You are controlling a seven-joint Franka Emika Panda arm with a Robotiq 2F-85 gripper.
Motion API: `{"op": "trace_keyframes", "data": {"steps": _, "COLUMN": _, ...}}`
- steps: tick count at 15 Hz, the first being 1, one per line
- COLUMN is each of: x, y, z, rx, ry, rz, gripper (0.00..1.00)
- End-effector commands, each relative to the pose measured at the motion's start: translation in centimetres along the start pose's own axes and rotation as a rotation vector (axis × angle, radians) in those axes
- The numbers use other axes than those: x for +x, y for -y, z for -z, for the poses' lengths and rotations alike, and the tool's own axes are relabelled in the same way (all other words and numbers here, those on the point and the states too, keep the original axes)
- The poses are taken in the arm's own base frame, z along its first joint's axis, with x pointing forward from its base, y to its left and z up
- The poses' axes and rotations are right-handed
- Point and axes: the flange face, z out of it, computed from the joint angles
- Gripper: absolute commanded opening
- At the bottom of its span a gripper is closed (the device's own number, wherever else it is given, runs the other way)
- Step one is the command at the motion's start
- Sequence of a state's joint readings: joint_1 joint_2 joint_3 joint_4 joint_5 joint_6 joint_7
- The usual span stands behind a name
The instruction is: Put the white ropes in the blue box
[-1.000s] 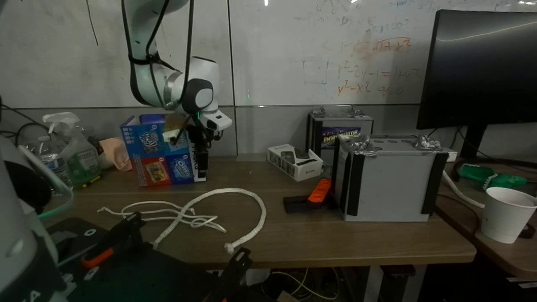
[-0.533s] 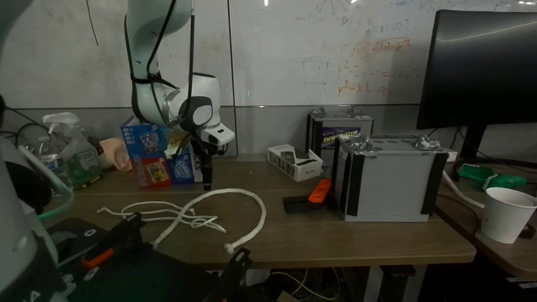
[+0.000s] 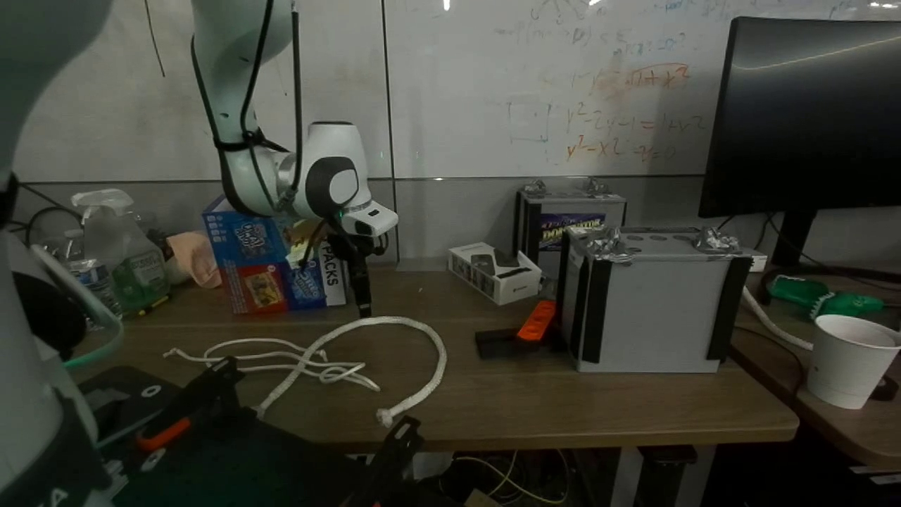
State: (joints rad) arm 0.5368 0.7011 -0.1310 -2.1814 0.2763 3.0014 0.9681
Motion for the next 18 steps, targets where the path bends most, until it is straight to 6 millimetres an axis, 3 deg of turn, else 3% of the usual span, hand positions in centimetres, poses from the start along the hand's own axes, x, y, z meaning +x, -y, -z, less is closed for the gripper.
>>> {"op": "trace_keyframes", "data": {"steps": 1, "x": 1.1, "y": 0.8, "z": -0.7, "rx": -0.048, "ry": -0.032, "rz": 0.014, "gripper": 1.00}}
{"op": "trace_keyframes", "data": {"steps": 18, "x": 2.5, "y": -0.4, "z": -3.7, "rx": -0.093, "ry": 0.026, "rz": -0.012, "gripper": 1.00}}
